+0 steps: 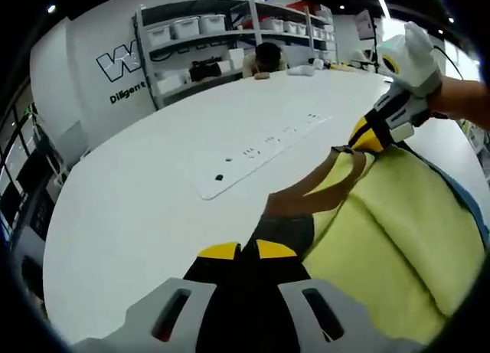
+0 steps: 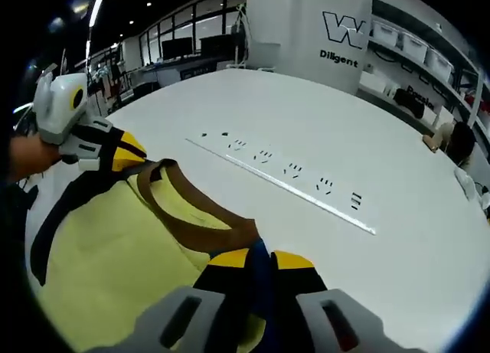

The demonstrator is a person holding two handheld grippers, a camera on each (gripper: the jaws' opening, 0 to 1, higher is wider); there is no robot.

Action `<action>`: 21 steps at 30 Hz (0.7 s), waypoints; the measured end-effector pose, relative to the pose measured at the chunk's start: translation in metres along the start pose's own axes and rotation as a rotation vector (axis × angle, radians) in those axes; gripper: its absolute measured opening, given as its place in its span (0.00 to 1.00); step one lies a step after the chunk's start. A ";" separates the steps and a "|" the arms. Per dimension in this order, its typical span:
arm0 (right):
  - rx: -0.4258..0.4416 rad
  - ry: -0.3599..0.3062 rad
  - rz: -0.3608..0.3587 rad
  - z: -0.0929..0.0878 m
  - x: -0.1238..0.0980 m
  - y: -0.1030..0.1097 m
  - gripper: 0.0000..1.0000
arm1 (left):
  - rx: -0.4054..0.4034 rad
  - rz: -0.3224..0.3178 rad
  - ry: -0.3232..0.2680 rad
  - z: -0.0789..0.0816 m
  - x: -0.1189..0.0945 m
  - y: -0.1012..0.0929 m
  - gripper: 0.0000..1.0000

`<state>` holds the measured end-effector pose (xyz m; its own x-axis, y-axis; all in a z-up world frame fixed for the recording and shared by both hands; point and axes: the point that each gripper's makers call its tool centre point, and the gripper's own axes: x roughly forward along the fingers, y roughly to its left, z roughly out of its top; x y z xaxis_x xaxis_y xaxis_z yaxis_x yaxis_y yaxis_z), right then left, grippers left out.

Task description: Fold the garment on the visible template until the final outline fits inside the template.

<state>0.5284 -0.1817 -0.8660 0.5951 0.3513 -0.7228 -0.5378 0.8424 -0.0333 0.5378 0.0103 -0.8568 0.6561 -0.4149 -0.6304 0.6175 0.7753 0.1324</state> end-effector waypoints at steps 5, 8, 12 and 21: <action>-0.082 0.009 -0.005 -0.001 0.000 0.004 0.00 | 0.002 -0.016 0.004 -0.003 0.001 -0.005 0.00; -0.109 0.013 -0.010 -0.002 0.001 0.007 0.00 | 0.007 -0.014 0.004 -0.002 0.002 -0.005 0.00; -0.127 0.009 -0.024 -0.001 0.000 0.005 0.00 | 0.015 0.003 0.007 -0.001 0.003 -0.004 0.00; -0.119 -0.077 -0.052 0.019 -0.018 -0.002 0.00 | -0.023 0.048 -0.078 0.022 -0.006 0.010 0.00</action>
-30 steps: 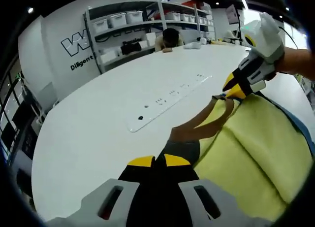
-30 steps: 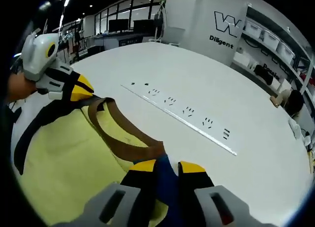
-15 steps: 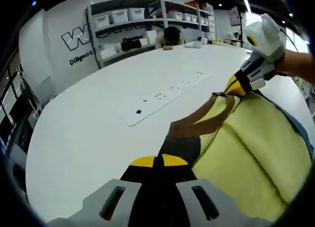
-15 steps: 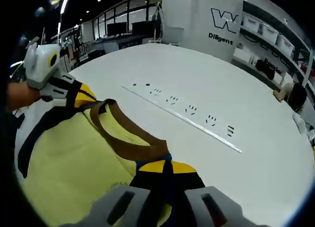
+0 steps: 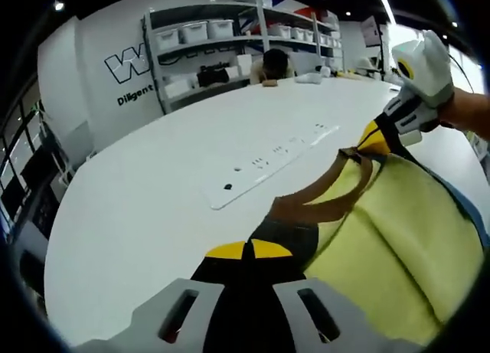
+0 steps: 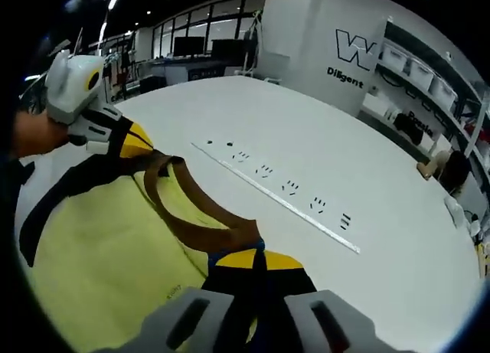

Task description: Fold the garment on the visible template until the final outline fits inside the template.

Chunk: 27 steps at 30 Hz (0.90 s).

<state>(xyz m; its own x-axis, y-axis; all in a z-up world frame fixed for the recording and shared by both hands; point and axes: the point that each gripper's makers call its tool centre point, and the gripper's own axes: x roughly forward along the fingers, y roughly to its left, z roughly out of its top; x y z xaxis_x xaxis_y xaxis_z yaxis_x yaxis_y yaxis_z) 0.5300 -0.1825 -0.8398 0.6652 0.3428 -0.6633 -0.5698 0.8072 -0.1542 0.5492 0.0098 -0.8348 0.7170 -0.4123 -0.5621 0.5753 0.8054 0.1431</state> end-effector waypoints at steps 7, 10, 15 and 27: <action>-0.050 -0.076 -0.059 0.023 -0.008 -0.013 0.00 | 0.007 0.013 -0.047 0.011 0.001 0.005 0.00; -0.098 -0.094 -0.105 0.026 -0.004 -0.018 0.00 | 0.026 0.026 -0.070 0.016 0.004 0.007 0.00; -0.141 -0.104 -0.158 0.023 0.009 -0.024 0.00 | 0.065 0.050 -0.085 0.019 0.012 0.008 0.00; -0.148 -0.025 -0.182 -0.001 0.037 -0.030 0.00 | 0.135 0.066 0.006 0.000 0.036 0.007 0.00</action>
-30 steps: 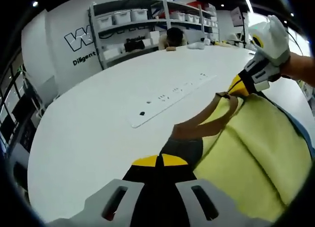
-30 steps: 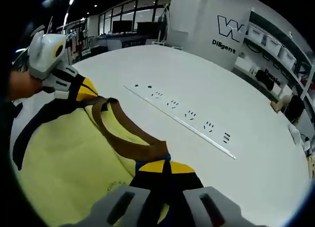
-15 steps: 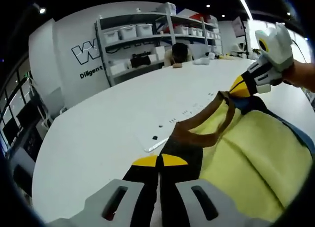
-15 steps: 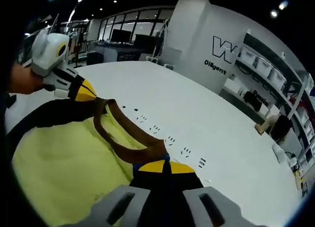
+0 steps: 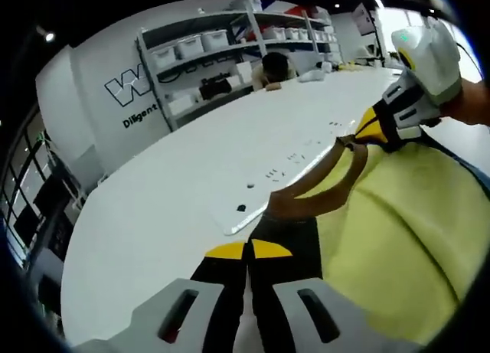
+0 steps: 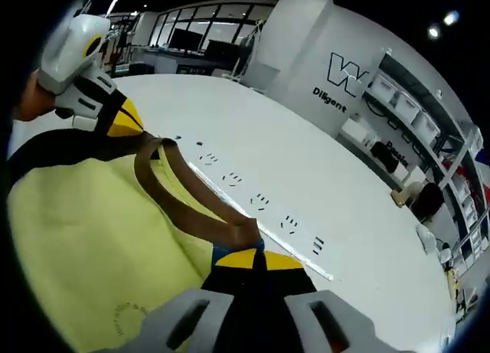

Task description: Fold the garment on the visible template until the final outline fits inside the template.

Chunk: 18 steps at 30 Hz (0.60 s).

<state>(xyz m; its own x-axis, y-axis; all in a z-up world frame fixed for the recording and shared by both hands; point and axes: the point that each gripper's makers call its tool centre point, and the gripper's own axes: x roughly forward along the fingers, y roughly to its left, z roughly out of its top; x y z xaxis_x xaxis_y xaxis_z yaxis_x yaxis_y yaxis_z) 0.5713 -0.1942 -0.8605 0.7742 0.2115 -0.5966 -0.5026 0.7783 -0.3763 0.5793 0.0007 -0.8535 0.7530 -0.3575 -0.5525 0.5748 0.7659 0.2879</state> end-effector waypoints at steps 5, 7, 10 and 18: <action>0.014 0.008 0.009 -0.003 0.001 0.002 0.00 | -0.005 -0.008 0.014 -0.006 0.000 -0.001 0.00; 0.029 0.006 0.011 -0.003 0.000 0.002 0.00 | 0.004 -0.009 0.013 -0.005 0.000 -0.001 0.00; 0.055 0.010 0.010 -0.003 -0.001 0.002 0.00 | -0.011 -0.012 0.010 -0.005 -0.001 0.000 0.00; 0.085 0.017 0.003 -0.004 -0.002 0.000 0.03 | -0.030 0.001 0.009 -0.005 -0.001 0.002 0.04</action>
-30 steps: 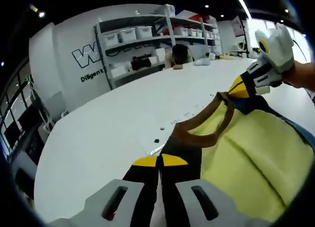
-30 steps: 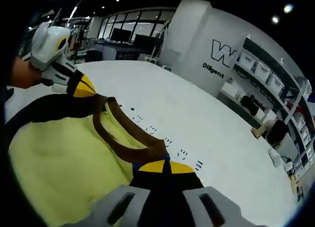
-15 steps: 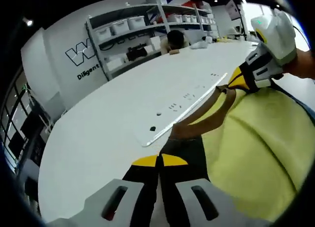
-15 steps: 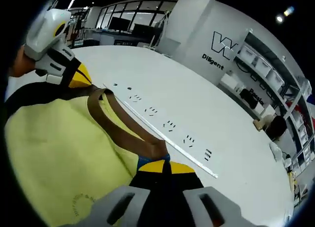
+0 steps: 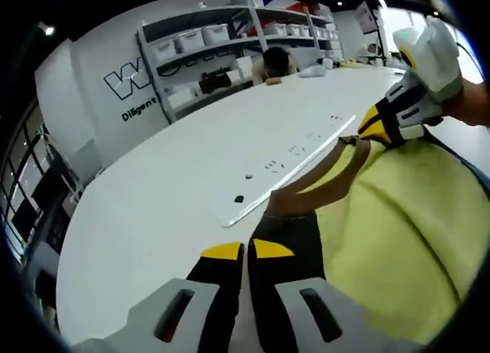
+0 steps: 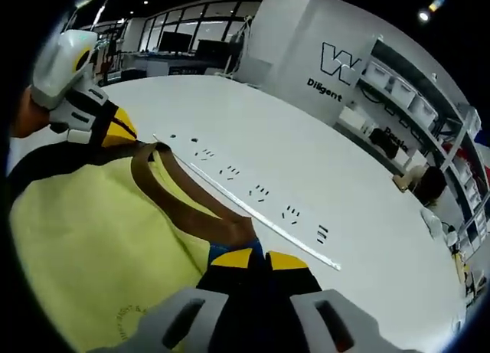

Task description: Fold the garment on the visible template until the final outline fits inside the template.

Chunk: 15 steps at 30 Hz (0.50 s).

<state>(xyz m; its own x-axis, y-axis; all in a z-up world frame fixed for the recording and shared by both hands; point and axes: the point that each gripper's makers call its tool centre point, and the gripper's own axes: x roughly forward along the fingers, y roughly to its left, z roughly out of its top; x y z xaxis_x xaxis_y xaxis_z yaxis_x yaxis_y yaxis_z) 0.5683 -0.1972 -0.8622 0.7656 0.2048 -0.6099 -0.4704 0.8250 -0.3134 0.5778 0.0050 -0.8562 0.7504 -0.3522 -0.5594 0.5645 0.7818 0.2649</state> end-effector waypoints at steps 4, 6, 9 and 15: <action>0.008 0.005 -0.015 0.001 -0.002 -0.002 0.07 | -0.020 0.003 -0.001 0.000 0.000 0.003 0.07; 0.013 -0.001 -0.027 0.002 -0.003 -0.005 0.06 | -0.024 0.005 -0.001 0.000 0.000 0.004 0.08; 0.015 -0.011 -0.031 0.007 -0.006 -0.006 0.06 | -0.018 0.001 -0.001 0.001 -0.001 0.003 0.08; 0.014 -0.031 -0.037 0.014 -0.012 -0.009 0.06 | -0.024 0.007 -0.010 0.006 -0.007 0.007 0.07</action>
<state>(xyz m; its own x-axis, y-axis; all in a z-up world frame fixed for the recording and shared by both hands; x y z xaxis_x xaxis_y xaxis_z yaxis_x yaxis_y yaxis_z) 0.5700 -0.1996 -0.8416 0.7957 0.1897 -0.5752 -0.4351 0.8397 -0.3250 0.5786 0.0097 -0.8458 0.7575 -0.3517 -0.5500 0.5512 0.7960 0.2500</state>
